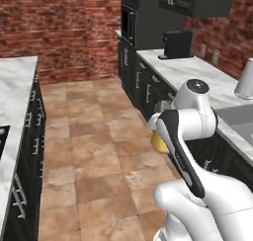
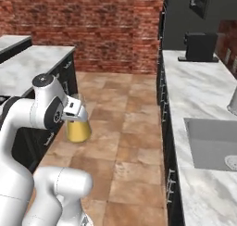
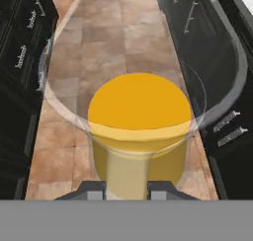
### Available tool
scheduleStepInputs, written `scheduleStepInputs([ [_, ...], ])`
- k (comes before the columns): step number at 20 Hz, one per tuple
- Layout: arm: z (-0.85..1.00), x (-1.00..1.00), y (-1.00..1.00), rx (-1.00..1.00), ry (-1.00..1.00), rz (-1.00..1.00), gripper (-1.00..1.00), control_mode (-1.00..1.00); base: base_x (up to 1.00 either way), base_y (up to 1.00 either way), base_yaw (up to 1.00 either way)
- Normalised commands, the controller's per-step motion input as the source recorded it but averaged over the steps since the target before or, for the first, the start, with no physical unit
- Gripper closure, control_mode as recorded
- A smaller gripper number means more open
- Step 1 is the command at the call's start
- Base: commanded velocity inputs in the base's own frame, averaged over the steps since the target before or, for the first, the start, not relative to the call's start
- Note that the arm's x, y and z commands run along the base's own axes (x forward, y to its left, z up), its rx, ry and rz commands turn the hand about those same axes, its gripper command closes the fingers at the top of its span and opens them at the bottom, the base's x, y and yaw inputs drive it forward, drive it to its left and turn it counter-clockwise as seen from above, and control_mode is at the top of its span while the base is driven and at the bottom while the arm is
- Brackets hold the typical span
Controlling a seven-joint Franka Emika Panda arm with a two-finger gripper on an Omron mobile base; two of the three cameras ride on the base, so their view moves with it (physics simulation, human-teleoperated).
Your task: There is a tray on the dining counter. Grab the cup, mug, and pitcher and place them on the tray. The pitcher may be placed next to the tray if it cannot fit the tray.
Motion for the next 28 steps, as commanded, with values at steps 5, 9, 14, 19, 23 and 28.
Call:
scheduleStepInputs([
  [5,0.00,0.00,0.00,0.00,0.00,0.00,1.00,1.00,1.00,0.00,0.11],
  [9,0.00,0.00,0.00,0.00,0.00,0.00,1.00,1.00,1.00,0.00,0.12],
  [14,0.00,0.00,0.00,0.00,0.00,0.00,1.00,1.00,1.00,0.00,0.14],
  [19,0.00,0.00,0.00,0.00,0.00,0.00,1.00,1.00,1.00,0.00,0.16],
  [23,0.00,0.00,0.00,0.00,0.00,0.00,1.00,1.00,1.00,0.00,0.16],
  [28,0.00,0.00,0.00,0.00,0.00,0.00,1.00,1.00,1.00,0.00,0.16],
])
